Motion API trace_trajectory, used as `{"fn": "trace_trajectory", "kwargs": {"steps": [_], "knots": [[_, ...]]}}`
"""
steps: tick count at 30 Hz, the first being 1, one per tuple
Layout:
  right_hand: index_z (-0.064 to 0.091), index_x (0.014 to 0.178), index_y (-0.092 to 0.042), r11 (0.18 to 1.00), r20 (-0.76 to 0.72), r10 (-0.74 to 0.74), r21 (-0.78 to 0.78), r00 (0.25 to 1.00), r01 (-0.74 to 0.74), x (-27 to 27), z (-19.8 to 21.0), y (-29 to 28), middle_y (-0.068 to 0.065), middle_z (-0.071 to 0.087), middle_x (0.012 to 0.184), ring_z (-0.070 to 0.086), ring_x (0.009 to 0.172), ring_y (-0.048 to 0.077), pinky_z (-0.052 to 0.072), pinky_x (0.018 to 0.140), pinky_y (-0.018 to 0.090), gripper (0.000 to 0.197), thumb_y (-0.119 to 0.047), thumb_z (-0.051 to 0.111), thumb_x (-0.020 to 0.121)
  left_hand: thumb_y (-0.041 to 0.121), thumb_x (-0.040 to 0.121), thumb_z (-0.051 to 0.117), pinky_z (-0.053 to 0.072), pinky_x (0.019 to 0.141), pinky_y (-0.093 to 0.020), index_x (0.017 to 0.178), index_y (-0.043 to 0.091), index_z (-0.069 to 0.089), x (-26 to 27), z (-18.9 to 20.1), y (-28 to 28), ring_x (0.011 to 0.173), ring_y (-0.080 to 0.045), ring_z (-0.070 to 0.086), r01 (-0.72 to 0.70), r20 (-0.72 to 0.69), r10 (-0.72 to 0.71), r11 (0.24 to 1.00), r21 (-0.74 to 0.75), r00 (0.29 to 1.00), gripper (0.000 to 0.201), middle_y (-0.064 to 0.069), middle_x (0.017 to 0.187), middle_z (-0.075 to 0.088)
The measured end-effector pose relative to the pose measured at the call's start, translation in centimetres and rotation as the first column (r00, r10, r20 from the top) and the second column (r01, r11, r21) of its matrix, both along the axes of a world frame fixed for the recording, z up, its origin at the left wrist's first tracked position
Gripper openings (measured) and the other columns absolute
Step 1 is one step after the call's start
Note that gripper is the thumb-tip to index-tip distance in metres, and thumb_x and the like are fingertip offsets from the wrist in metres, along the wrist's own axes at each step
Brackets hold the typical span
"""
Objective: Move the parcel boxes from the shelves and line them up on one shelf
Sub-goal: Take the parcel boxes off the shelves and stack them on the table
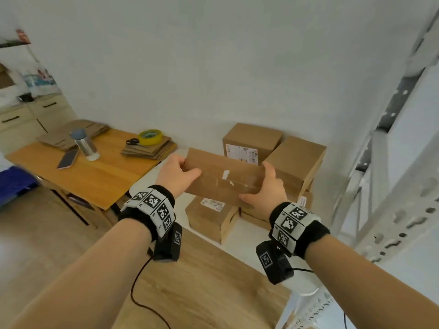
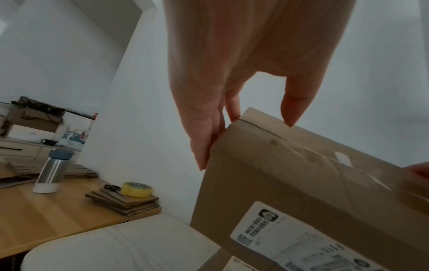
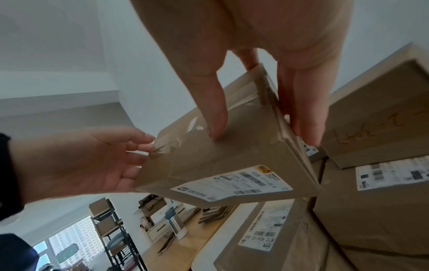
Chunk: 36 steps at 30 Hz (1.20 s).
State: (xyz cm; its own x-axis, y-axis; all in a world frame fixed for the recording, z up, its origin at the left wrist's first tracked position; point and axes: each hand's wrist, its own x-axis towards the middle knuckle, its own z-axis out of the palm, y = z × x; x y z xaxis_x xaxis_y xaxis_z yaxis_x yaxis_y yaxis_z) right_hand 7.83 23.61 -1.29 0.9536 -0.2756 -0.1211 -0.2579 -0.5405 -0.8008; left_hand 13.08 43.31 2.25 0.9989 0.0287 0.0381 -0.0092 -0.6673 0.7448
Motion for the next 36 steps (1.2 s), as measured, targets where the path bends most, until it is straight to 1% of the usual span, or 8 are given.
{"fn": "trace_trajectory", "kwargs": {"steps": [3,9,15,20,22,24,27,36], "knots": [[0.017,0.142,-0.023,0.999,0.027,-0.049,-0.013,0.998,0.049,3.2,-0.8,0.9,0.016,0.041,0.131,0.051,0.111,0.030,0.044,0.090,0.036,0.085,-0.024,0.072,0.078,0.024,0.084,0.067,0.035,0.058,-0.016,0.092,0.012,0.043,3.9,-0.9,0.5,0.070,-0.003,0.044,-0.003,0.000,0.003,1.000,-0.010,1.000,0.028,0.009,0.080,0.045],[0.027,0.131,-0.023,0.985,0.033,-0.170,-0.027,0.985,0.171,8.9,-2.2,2.7,0.013,0.048,0.124,0.051,0.089,0.022,0.042,0.073,0.028,0.060,-0.024,0.065,0.085,0.038,0.078,0.073,0.045,0.084,-0.029,0.131,0.012,0.038,12.8,-3.4,1.5,0.101,-0.017,0.053,0.165,-0.113,-0.165,0.986,-0.008,0.980,0.068,0.000,0.116,0.052],[0.029,0.125,-0.020,0.951,-0.032,-0.305,-0.066,0.952,0.303,12.4,-3.2,4.0,0.011,0.054,0.115,0.058,0.091,0.023,0.051,0.078,0.034,0.050,-0.026,0.061,0.087,0.041,0.077,0.071,0.044,0.077,-0.028,0.120,0.008,0.048,20.0,-6.0,1.1,0.092,-0.018,0.055,0.308,-0.225,-0.288,0.950,0.054,0.931,0.059,-0.004,0.109,0.059],[0.029,0.122,-0.013,0.918,-0.122,-0.394,-0.113,0.911,0.381,13.1,-3.8,4.6,0.000,0.051,0.088,0.056,0.077,0.020,0.052,0.071,0.034,0.046,-0.027,0.058,0.089,0.046,0.078,0.069,0.042,0.068,-0.025,0.110,0.007,0.052,22.2,-7.8,0.4,0.084,-0.015,0.057,0.433,-0.268,-0.400,0.899,0.073,0.877,0.053,-0.002,0.100,0.060],[0.031,0.123,-0.010,0.909,-0.182,-0.409,-0.165,0.894,0.382,13.3,-3.9,4.7,0.007,0.052,0.103,0.057,0.088,0.023,0.052,0.077,0.038,0.049,-0.030,0.059,0.088,0.050,0.078,0.067,0.041,0.060,-0.023,0.106,0.005,0.056,22.5,-8.2,0.2,0.075,-0.012,0.056,0.498,-0.296,-0.453,0.862,0.096,0.841,0.054,-0.003,0.094,0.063],[0.035,0.125,-0.010,0.899,-0.217,-0.415,-0.247,0.884,0.361,13.4,-3.8,4.8,0.010,0.043,0.122,0.053,0.102,0.026,0.051,0.085,0.041,0.052,-0.034,0.059,0.086,0.051,0.081,0.064,0.045,0.069,-0.025,0.111,0.005,0.055,22.5,-8.3,0.1,0.082,-0.014,0.058,0.531,-0.302,-0.477,0.837,0.130,0.825,0.056,-0.008,0.104,0.063],[0.037,0.128,-0.012,0.874,-0.178,-0.432,-0.323,0.884,0.362,13.0,-3.7,4.7,0.011,0.035,0.130,0.046,0.113,0.028,0.048,0.091,0.043,0.053,-0.037,0.058,0.086,0.054,0.082,0.060,0.040,0.097,-0.035,0.134,0.008,0.040,21.8,-7.9,0.2,0.120,-0.023,0.050,0.478,-0.217,-0.440,0.861,0.176,0.871,0.073,-0.008,0.136,0.048],[0.045,0.127,-0.017,0.902,-0.007,-0.358,-0.263,0.934,0.343,8.8,-1.6,2.9,0.006,0.047,0.124,0.054,0.099,0.018,0.050,0.079,0.031,0.043,-0.032,0.055,0.089,0.037,0.091,0.053,0.038,0.093,-0.028,0.123,0.014,0.051,16.4,-4.6,-0.9,0.113,-0.018,0.050,0.413,0.162,-0.468,0.865,0.286,0.869,0.040,-0.005,0.124,0.051]]}}
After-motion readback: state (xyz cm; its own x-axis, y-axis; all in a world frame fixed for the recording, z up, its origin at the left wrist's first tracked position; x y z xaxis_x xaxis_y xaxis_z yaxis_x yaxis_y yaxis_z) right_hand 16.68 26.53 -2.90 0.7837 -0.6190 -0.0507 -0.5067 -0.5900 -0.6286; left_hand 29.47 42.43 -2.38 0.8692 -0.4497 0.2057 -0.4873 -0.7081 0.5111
